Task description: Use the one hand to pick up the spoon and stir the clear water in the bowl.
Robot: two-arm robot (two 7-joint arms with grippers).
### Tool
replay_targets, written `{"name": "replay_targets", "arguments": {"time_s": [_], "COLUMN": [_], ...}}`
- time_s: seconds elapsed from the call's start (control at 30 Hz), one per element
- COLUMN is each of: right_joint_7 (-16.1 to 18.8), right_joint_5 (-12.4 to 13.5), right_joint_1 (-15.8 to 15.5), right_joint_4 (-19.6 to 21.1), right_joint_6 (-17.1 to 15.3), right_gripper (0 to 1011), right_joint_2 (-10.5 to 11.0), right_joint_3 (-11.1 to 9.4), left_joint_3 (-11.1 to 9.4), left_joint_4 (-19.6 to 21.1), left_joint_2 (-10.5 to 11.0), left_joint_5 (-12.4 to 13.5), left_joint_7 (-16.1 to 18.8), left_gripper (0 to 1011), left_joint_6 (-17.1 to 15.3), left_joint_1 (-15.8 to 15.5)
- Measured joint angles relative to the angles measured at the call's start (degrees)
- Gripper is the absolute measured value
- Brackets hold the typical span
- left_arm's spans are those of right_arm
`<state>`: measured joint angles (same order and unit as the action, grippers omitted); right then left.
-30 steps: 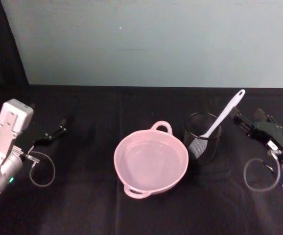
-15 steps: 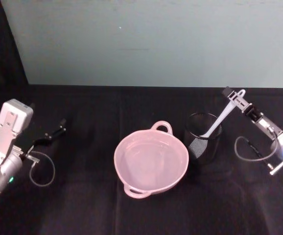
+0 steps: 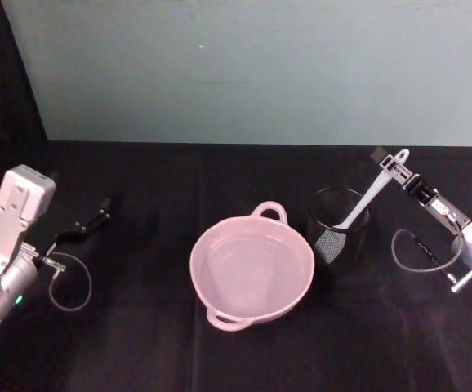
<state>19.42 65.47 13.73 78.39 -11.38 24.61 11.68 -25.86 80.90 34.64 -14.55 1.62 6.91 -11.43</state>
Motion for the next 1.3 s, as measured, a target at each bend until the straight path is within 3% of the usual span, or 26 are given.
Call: {"name": "replay_targets", "arguments": {"time_s": [0.43,0.57,0.63,0.77,1.03,1.07,1.3], "right_joint_7": [-0.58,-1.84,-2.26,-3.63,-4.9,-4.94,-4.63], "right_joint_5": [0.16,-1.77,-2.78,-6.68,-15.08,-16.56,-19.95], "right_joint_1": [0.16,-0.1,-0.18,-0.35,0.56,1.08,4.05], "right_joint_4": [0.5,1.9,2.61,5.28,10.58,11.95,17.83], "right_joint_6": [1.3,2.84,3.44,5.16,6.15,5.79,2.32], "right_gripper": [392,287,189,118,118,118,118], "right_joint_2": [1.93,3.14,3.71,5.49,8.37,9.08,11.28], "right_joint_3": [1.89,3.12,3.66,5.05,7.01,7.33,7.75], "left_joint_3": [0.0,0.0,0.0,0.0,0.0,0.0,0.0], "left_joint_4": [0.0,0.0,0.0,0.0,0.0,0.0,0.0], "left_joint_2": [0.0,0.0,0.0,0.0,0.0,0.0,0.0], "left_joint_5": [0.0,0.0,0.0,0.0,0.0,0.0,0.0], "left_joint_7": [0.0,0.0,0.0,0.0,0.0,0.0,0.0], "left_gripper": [1005,1005,1005,1005,1005,1005,1005], "left_joint_6": [0.0,0.0,0.0,0.0,0.0,0.0,0.0], "left_joint_1": [0.0,0.0,0.0,0.0,0.0,0.0,0.0]}}
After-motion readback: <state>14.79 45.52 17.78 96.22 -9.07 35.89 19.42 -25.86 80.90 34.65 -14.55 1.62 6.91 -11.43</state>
